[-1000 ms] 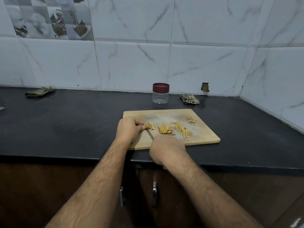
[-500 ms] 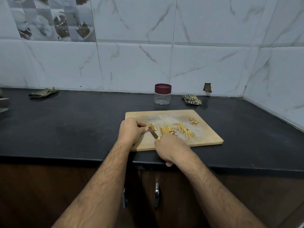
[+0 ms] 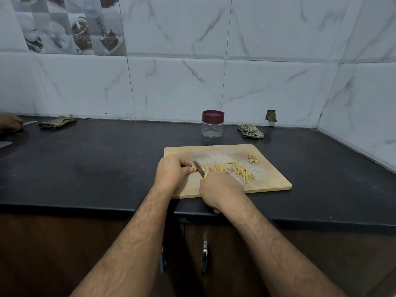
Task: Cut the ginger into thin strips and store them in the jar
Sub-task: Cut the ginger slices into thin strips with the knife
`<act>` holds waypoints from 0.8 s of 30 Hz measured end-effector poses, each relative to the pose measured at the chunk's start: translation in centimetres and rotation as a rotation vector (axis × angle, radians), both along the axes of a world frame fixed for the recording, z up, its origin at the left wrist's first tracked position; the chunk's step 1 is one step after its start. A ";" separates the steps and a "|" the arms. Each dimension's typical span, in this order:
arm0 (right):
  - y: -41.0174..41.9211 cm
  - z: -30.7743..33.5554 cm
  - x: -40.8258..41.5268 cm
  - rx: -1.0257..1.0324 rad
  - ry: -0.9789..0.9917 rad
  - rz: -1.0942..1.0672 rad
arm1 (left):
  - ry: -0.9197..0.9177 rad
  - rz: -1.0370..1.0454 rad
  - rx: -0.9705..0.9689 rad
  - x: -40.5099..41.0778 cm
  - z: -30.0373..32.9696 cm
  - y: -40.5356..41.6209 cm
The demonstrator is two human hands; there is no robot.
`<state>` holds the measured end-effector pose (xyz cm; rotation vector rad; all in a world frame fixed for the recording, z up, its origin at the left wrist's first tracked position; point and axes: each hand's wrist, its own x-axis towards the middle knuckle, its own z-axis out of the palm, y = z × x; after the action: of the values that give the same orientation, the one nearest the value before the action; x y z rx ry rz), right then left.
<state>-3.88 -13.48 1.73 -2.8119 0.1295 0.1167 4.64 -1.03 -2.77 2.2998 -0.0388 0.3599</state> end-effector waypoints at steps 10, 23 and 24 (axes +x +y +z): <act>0.1 -0.2 0.4 0.023 0.000 0.011 | 0.000 0.029 -0.003 0.0 0.0 -0.2; 0.1 0.2 0.9 0.088 0.072 -0.014 | 0.007 0.048 0.015 0.0 0.1 -0.2; 0.2 0.1 0.9 0.083 0.074 -0.015 | 0.004 0.046 0.016 0.1 0.1 -0.2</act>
<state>-2.98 -13.32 1.85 -2.7245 0.1593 0.2172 4.70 -1.22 -2.65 2.3201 0.0138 0.3797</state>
